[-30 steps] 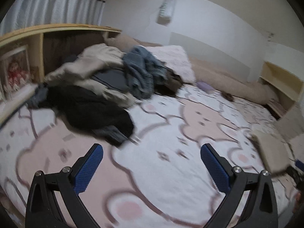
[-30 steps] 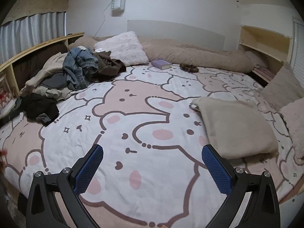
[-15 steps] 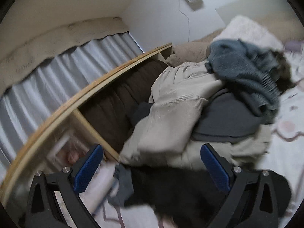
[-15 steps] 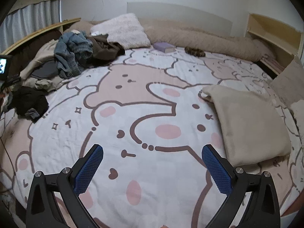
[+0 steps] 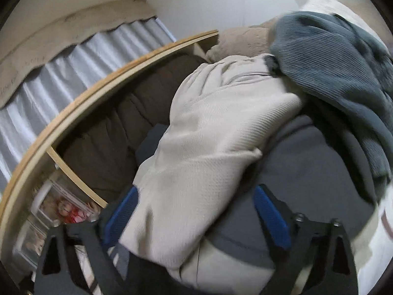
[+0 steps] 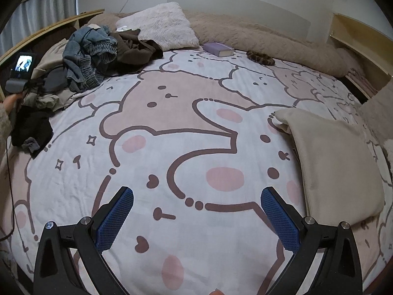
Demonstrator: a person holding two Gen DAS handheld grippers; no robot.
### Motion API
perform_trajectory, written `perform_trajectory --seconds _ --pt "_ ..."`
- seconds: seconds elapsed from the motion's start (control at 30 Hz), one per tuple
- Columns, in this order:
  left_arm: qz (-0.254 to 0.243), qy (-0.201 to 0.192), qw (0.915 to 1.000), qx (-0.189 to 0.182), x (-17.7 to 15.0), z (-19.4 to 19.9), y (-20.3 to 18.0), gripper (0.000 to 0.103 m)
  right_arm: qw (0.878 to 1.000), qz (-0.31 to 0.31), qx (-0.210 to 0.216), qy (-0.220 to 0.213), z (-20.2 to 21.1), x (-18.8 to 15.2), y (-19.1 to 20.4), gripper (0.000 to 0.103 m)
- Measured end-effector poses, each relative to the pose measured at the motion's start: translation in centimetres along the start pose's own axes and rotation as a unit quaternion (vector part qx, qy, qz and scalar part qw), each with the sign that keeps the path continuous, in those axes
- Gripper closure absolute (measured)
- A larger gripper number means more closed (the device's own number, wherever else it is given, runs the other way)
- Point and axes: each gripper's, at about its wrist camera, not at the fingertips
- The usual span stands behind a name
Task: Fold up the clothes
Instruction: 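Reach the left tool into the clothes pile and grasp the beige waffle garment, then lift the beige garment with the left tool and drop it onto the open bed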
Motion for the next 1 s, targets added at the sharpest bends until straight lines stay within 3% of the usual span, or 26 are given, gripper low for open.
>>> perform_trajectory --seconds 0.17,0.23,0.3,0.37,0.63,0.83,1.0 --pt "0.072 0.023 0.9962 -0.044 0.6 -1.9 2.2 0.037 1.0 0.013 0.004 0.016 -1.1 -0.2 1.0 0.0" --pt "0.074 0.025 0.995 -0.062 0.6 -1.8 2.1 0.052 1.0 0.017 0.006 0.017 -1.2 -0.3 1.3 0.0" --pt "0.068 0.027 0.9943 -0.077 0.7 -1.5 1.4 0.079 1.0 0.022 0.008 0.015 -1.1 -0.3 1.6 0.0" --pt "0.069 0.026 0.9936 -0.085 0.8 -1.1 0.9 0.087 1.0 0.024 0.008 0.013 -0.9 -0.2 1.7 0.0" --pt "0.083 0.007 0.9921 -0.094 1.5 0.9 1.9 0.091 1.0 0.013 0.007 0.013 -0.3 -0.2 1.1 0.0" --pt "0.1 -0.049 0.9893 -0.094 3.6 5.0 3.7 0.092 1.0 0.003 0.008 0.001 1.4 -0.3 0.6 0.0" --pt "0.137 -0.095 0.9818 -0.091 6.5 9.6 7.5 0.092 1.0 -0.006 0.006 -0.025 3.9 -0.4 -0.3 0.0"
Point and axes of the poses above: each gripper's, at about its wrist camera, not at the fingertips, and z roughly against the way its jaws point, y to its left, x to its top, and after that the axes turned 12 degrees about -x, right-handed
